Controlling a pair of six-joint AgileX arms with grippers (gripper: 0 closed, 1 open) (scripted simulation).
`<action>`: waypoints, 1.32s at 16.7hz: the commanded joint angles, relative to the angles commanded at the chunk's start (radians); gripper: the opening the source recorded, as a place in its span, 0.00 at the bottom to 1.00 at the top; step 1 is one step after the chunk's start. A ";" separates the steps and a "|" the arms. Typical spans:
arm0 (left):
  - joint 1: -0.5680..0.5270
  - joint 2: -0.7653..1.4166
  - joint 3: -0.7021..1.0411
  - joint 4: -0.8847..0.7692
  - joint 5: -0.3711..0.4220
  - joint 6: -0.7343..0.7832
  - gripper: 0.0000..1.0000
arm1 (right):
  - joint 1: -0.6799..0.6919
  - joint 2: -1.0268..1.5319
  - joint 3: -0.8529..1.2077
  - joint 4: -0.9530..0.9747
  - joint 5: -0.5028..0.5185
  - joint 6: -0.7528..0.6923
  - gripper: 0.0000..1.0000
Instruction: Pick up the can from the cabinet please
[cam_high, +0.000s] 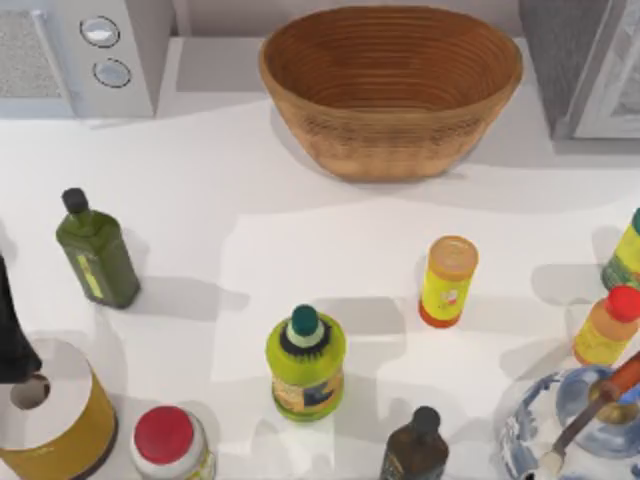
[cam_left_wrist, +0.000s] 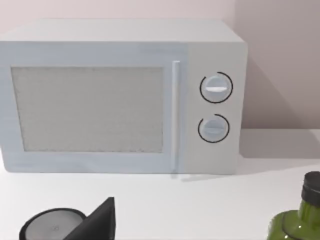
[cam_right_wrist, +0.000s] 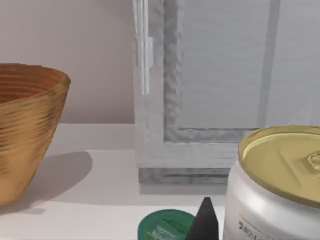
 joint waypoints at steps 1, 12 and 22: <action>0.000 0.000 0.000 0.000 0.000 0.000 1.00 | 0.003 0.005 -0.001 -0.002 0.001 0.002 0.00; 0.000 0.000 0.000 0.000 0.000 0.000 1.00 | -0.307 0.542 0.081 0.390 -0.446 0.014 0.00; 0.000 0.000 0.000 0.000 0.000 0.000 1.00 | -0.783 1.477 0.286 1.063 -1.204 0.005 0.00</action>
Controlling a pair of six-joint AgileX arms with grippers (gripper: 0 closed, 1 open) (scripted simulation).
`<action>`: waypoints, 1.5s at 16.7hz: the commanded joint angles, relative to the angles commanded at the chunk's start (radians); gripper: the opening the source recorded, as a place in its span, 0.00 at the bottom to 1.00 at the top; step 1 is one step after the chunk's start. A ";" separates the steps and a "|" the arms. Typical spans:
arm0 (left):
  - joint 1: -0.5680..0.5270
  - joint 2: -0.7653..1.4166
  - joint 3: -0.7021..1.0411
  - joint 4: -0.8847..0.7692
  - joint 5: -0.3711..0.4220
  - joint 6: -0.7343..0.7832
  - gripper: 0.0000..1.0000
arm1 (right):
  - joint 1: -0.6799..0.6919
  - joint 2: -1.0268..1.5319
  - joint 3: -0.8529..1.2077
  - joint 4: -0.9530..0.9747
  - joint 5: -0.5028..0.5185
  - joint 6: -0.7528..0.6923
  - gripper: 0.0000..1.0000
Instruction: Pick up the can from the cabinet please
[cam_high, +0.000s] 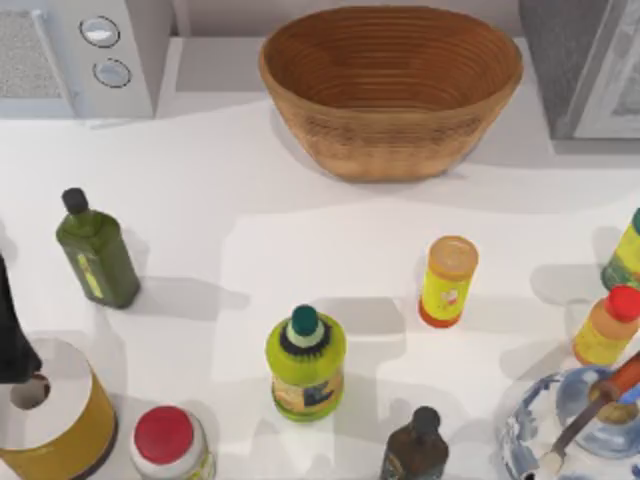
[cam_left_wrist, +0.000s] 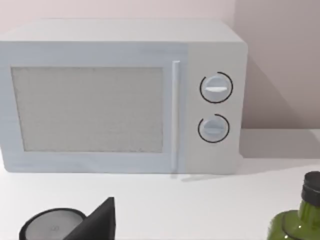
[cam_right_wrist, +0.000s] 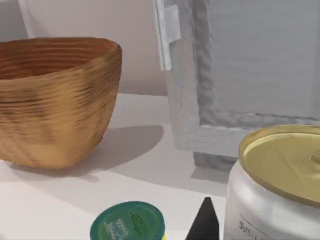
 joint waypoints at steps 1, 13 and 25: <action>0.000 0.000 0.000 0.000 0.000 0.000 1.00 | -0.039 0.085 0.025 0.063 -0.069 -0.003 0.00; 0.000 0.000 0.000 0.000 0.000 0.000 1.00 | -0.290 0.731 0.266 0.535 -0.586 -0.047 0.00; 0.000 0.000 0.000 0.000 0.000 0.000 1.00 | -0.276 0.811 0.385 0.384 -0.432 -0.040 0.00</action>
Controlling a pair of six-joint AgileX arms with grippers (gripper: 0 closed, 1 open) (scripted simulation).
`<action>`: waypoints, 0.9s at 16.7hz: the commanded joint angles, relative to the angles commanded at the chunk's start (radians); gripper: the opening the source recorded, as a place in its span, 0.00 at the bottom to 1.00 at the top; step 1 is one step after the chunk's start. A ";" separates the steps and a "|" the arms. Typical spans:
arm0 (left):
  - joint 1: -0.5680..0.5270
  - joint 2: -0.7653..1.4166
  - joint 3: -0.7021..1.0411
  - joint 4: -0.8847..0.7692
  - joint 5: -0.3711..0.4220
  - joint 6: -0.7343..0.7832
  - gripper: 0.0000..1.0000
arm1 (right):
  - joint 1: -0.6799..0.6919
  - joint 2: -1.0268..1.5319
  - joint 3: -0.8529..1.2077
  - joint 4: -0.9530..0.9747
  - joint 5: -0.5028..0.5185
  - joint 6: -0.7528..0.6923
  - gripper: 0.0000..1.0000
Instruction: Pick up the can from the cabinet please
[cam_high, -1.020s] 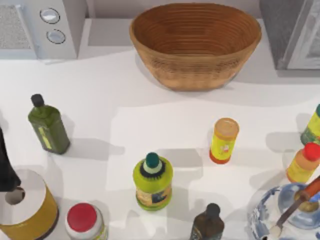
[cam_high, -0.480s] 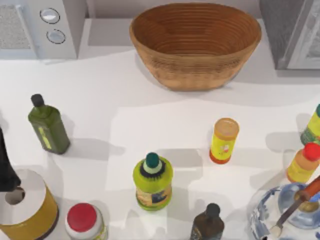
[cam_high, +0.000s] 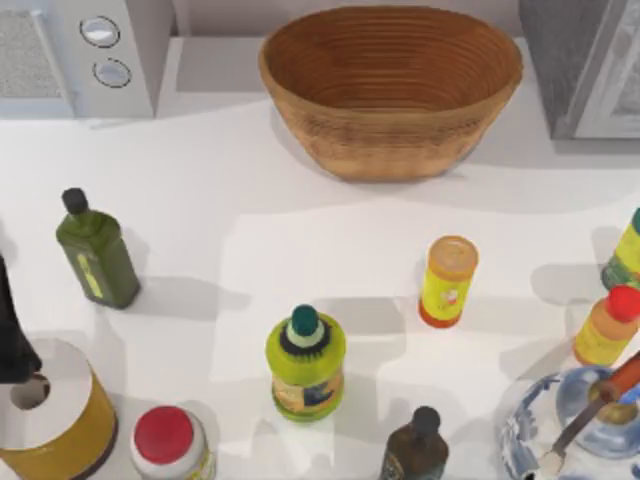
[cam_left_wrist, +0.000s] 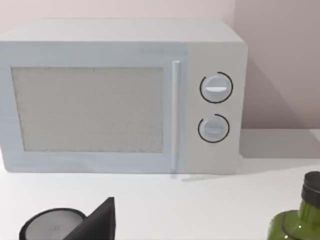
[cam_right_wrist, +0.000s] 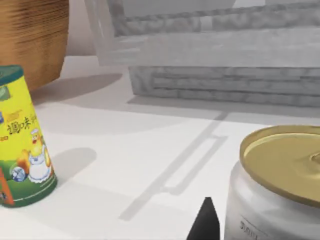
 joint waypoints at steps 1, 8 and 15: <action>0.000 0.000 0.000 0.000 0.000 0.000 1.00 | 0.009 0.000 -0.021 0.041 -0.021 -0.005 0.00; 0.000 0.000 0.000 0.000 0.000 0.000 1.00 | 0.054 -0.010 -0.114 0.208 -0.111 -0.031 0.00; 0.000 0.000 0.000 0.000 0.000 0.000 1.00 | 0.054 -0.010 -0.114 0.208 -0.111 -0.031 0.38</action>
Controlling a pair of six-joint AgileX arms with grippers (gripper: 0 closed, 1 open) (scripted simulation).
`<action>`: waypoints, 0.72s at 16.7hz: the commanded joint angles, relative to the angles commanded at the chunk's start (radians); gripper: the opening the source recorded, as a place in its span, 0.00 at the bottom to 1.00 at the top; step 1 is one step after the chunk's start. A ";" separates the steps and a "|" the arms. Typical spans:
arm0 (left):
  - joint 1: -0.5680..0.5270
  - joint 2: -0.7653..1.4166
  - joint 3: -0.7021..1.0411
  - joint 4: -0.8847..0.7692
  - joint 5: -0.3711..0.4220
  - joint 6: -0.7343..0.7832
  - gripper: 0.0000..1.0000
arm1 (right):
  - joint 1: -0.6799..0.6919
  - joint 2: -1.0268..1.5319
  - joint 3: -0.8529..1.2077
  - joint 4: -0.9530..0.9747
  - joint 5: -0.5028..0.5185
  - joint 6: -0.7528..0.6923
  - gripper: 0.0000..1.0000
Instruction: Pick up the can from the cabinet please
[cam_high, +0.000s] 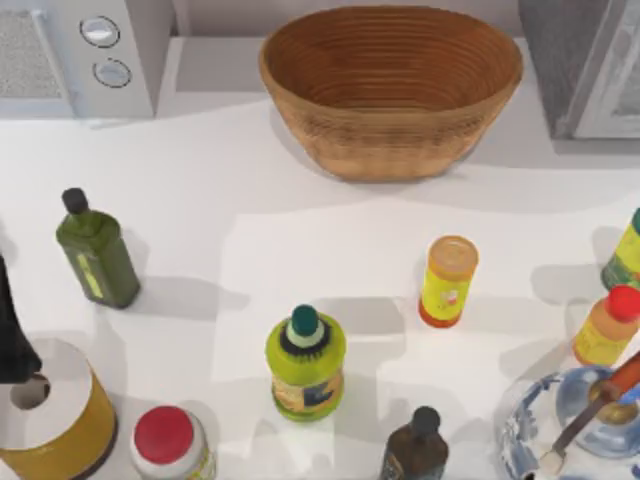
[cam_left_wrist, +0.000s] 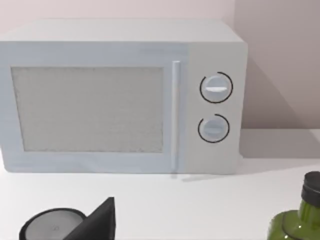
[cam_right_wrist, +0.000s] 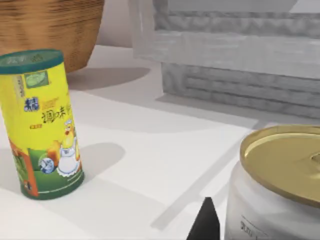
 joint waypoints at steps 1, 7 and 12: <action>0.000 0.000 0.000 0.000 0.000 0.000 1.00 | 0.000 0.000 0.000 0.000 0.000 0.000 0.45; 0.000 0.000 0.000 0.000 0.000 0.000 1.00 | 0.000 0.000 0.000 0.000 0.000 0.000 0.90; 0.000 0.000 0.000 0.000 0.000 0.000 1.00 | 0.000 0.000 0.000 0.000 0.000 0.000 1.00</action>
